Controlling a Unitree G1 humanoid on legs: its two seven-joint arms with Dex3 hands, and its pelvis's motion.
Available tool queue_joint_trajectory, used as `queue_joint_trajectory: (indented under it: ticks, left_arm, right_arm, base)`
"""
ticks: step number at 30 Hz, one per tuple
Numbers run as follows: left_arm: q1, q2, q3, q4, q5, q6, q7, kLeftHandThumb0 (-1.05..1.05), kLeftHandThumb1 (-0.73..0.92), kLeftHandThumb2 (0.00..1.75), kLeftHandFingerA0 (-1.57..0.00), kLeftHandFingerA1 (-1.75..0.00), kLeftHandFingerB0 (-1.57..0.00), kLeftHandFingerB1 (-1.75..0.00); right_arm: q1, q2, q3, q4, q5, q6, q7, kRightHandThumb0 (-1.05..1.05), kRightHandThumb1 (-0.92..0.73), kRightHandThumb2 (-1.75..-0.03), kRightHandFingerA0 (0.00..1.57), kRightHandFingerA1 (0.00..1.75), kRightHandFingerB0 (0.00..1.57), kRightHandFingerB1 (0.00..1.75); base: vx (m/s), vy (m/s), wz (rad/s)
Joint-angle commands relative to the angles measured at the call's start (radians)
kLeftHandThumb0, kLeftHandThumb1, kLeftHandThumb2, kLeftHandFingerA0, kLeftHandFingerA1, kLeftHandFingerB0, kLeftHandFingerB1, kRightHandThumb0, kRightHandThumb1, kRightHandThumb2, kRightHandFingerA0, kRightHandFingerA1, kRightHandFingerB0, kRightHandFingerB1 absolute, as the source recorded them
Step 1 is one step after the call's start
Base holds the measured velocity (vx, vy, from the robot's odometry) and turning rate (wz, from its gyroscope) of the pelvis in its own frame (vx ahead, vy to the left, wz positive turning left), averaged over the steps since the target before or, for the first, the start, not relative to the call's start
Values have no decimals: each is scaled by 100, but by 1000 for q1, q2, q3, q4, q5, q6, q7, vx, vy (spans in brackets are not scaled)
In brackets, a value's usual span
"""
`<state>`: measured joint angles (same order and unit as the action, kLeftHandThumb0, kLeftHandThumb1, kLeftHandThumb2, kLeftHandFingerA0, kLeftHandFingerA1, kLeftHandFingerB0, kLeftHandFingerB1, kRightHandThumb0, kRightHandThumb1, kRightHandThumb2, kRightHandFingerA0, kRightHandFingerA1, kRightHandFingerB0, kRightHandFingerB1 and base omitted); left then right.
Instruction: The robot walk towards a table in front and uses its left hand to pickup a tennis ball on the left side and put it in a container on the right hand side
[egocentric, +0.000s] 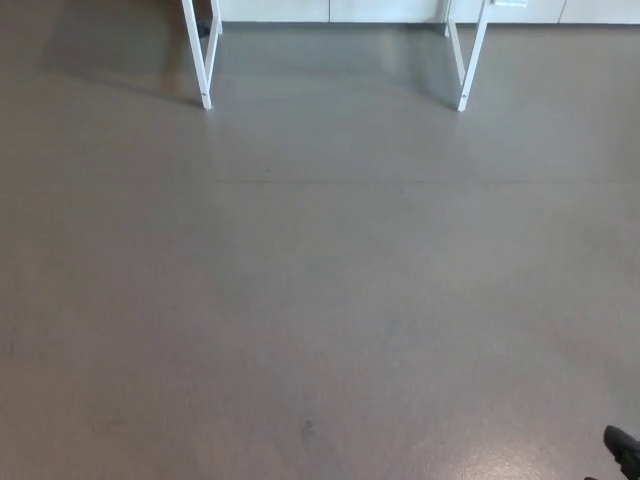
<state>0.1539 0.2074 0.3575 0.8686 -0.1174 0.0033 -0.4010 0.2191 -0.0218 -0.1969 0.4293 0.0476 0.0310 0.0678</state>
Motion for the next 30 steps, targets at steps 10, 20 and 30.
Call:
queue_joint_trajectory:
  ticks: [10,20,30]
  left_arm:
    - [49,7,-4,35,-58,-76,-85,-18,52,56,-38,-34,-30,-31]
    - [125,-46,53,56,-121,-231,-111,-25,52,59,-17,-29,-13,-29]
    - [125,-35,41,83,-95,-292,-79,-27,50,60,-15,-30,-14,-30]
  right_arm:
    - [94,-20,-15,-45,48,25,33,-5,-79,-71,17,52,8,17]
    - [187,-28,3,-60,51,-11,75,-8,-77,-71,10,46,7,15]
    - [184,-82,84,-91,-30,70,68,-6,-81,-63,10,39,10,39]
  base:
    - [0,0,0]
    - [17,-9,-4]
    - [8,72,3]
